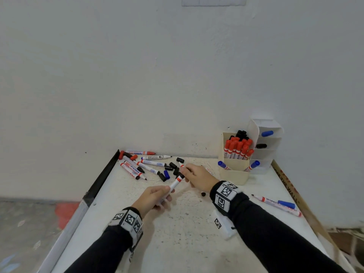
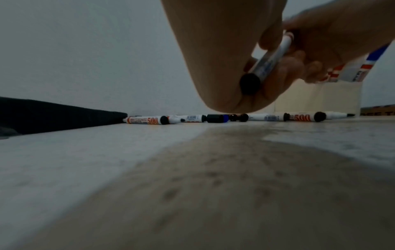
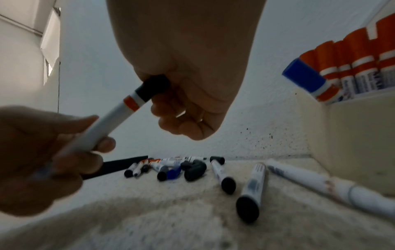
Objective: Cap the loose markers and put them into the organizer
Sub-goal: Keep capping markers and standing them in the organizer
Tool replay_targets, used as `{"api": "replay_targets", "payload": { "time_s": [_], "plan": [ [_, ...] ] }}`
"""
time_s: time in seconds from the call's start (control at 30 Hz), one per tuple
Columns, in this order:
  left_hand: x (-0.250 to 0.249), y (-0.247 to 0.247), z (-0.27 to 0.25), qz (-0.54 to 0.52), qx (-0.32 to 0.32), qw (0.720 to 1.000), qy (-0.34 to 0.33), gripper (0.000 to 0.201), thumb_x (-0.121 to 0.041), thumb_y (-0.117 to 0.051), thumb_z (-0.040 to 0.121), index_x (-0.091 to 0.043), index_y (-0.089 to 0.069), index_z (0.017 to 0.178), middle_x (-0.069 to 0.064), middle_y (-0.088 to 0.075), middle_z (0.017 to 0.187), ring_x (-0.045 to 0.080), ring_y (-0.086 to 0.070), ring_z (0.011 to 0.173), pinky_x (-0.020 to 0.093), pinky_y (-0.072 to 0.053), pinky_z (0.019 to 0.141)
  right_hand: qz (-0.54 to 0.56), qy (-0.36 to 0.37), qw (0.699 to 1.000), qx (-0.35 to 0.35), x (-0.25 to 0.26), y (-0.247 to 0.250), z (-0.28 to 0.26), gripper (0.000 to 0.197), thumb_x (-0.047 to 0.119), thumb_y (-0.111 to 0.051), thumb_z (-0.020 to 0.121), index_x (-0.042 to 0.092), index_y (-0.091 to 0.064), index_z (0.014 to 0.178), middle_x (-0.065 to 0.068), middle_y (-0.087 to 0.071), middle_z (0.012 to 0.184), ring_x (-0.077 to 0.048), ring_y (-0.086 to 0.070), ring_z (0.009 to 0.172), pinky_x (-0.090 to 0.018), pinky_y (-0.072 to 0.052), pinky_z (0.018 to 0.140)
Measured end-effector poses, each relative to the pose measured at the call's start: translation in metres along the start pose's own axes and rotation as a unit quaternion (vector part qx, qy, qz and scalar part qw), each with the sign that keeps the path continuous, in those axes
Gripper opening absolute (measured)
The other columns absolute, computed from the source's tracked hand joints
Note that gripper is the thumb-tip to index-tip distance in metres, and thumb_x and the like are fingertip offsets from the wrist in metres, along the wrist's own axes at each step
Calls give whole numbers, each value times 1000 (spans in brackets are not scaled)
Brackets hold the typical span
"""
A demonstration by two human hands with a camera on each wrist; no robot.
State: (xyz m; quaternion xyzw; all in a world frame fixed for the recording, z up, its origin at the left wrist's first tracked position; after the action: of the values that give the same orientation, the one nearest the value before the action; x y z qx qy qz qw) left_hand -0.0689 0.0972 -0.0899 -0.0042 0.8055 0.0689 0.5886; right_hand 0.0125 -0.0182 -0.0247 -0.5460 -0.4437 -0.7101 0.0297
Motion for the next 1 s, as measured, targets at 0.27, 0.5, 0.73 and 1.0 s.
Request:
{"api": "replay_targets", "payload": {
  "time_s": [0.27, 0.5, 0.73, 1.0],
  "plan": [
    [-18, -63, 38, 265, 28, 962, -64, 44, -31, -40, 98, -21, -36, 140, -8, -39, 130, 16, -40, 126, 31, -32, 107, 62, 43, 956, -283, 30, 162, -7, 17, 15, -47, 95, 10, -54, 110, -7, -61, 98, -12, -62, 76, -13, -52, 66],
    [-22, -115, 53, 546, 54, 831, -90, 43, -30, -34, 94, -27, -39, 137, -1, -19, 153, 29, -27, 133, 45, -30, 108, -80, -33, 929, -361, 1, 233, -2, 25, 9, -41, 96, 0, -54, 116, -18, -60, 113, -31, -58, 106, -36, -46, 94],
    [-39, -100, 58, 526, -36, 846, -82, 29, -35, -53, 88, -19, -60, 112, -2, -52, 120, 16, -52, 107, 30, -46, 92, -130, -20, 930, -344, -1, 226, 13, 27, 8, -38, 97, 2, -53, 118, -17, -57, 113, -29, -56, 103, -30, -42, 89],
    [-30, -81, 64, 443, -67, 894, -2, 32, -14, -56, 88, -16, -48, 119, 6, -51, 120, 20, -56, 106, 28, -48, 92, -185, -40, 934, -303, -2, 213, 26, 29, 10, -35, 97, 11, -49, 122, -10, -61, 107, -23, -61, 89, -25, -47, 74]
  ]
}}
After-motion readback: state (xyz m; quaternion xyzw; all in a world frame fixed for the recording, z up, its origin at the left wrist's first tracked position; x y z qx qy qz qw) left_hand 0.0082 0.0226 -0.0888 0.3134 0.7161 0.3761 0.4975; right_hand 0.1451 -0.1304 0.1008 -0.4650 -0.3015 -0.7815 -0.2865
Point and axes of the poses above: each hand's wrist, its own z-axis towards the middle knuckle, its own y-axis out of the back of the hand, x = y × z, the point moved 8 cm from there along z, towards the middle knuckle
